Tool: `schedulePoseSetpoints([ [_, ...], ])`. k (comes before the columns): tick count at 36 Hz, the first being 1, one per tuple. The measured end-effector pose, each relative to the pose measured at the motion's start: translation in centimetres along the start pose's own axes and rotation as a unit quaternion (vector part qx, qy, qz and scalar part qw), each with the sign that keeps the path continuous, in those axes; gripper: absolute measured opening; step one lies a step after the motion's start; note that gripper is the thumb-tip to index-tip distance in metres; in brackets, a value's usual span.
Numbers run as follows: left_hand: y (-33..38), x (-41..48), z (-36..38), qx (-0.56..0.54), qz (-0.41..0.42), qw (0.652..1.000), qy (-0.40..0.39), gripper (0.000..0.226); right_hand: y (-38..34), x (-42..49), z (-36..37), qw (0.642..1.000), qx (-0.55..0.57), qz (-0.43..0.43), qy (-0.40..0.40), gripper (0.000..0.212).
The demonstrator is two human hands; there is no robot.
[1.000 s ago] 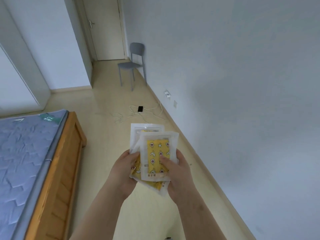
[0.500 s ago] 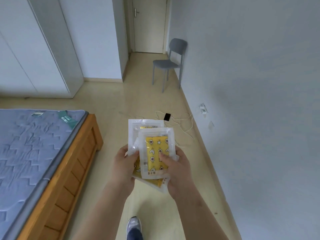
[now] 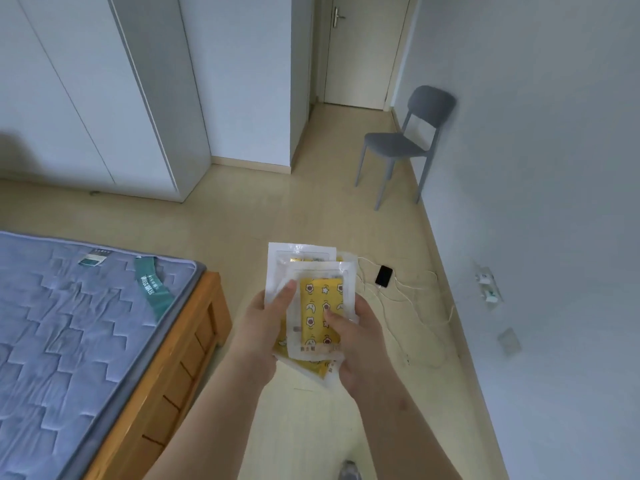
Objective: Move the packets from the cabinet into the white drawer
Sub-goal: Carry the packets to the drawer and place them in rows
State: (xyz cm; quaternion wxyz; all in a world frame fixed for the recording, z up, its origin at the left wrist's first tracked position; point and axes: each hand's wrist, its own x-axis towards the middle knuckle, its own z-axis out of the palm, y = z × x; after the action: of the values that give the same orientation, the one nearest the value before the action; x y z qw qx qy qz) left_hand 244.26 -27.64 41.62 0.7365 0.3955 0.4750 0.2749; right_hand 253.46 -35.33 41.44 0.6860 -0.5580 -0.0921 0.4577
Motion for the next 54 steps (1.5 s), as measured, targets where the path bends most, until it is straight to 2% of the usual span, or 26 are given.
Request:
schedulePoseSetpoints([
  [4, 2.5, 7.8, 1.6, -0.021, 0.022, 0.997, 0.069, 0.008, -1.9, 8.4, 2.2, 0.999, -0.035, -0.004, -0.03, 0.027],
  [9, 7.2, 18.2, 4.6, -0.06, 0.015, 0.996, 0.059, 0.006, -5.7, 20.4, 4.1, 0.999, -0.047, 0.005, -0.023, 0.01],
  [15, 14.9, 29.1, 5.5, -0.077, 0.038, 0.992, 0.091, 0.008, -10.2, 33.3, 10.1, 0.995, -0.079, 0.008, -0.063, 0.009],
  [20, 19.1, 36.7, 1.8, -0.128, 0.03, 0.98, 0.148, 0.007, -10.3, 41.0, 17.0, 0.985, -0.119, 0.042, -0.115, 0.005],
  [24, 22.4, 43.8, -1.5, -0.156, 0.033, 0.977, 0.139, 0.014, -10.2, 47.6, 22.8, 0.981, -0.147, 0.046, -0.121, 0.006],
  [34, 33.0, 58.5, -8.9, -0.184, 0.043, 0.971, 0.15, 0.014, -11.1, 61.3, 37.0, 0.978, -0.155, 0.065, -0.127, 0.01],
  [40, 37.5, 66.3, -13.9, -0.197, 0.028, 0.96, 0.198, 0.017, -9.7, 69.1, 44.4, 0.968, -0.161, 0.106, -0.16, 0.008],
  [50, 48.6, 80.8, -21.0, -0.234, 0.04, 0.933, 0.27, 0.012, -10.2, 84.7, 60.0, 0.944, -0.208, 0.12, -0.224, 0.006],
  [54, 52.4, 83.4, -25.6, -0.266, 0.048, 0.907, 0.322, 0.012, -9.1, 88.1, 67.5, 0.922, -0.237, 0.132, -0.276, 0.006],
])
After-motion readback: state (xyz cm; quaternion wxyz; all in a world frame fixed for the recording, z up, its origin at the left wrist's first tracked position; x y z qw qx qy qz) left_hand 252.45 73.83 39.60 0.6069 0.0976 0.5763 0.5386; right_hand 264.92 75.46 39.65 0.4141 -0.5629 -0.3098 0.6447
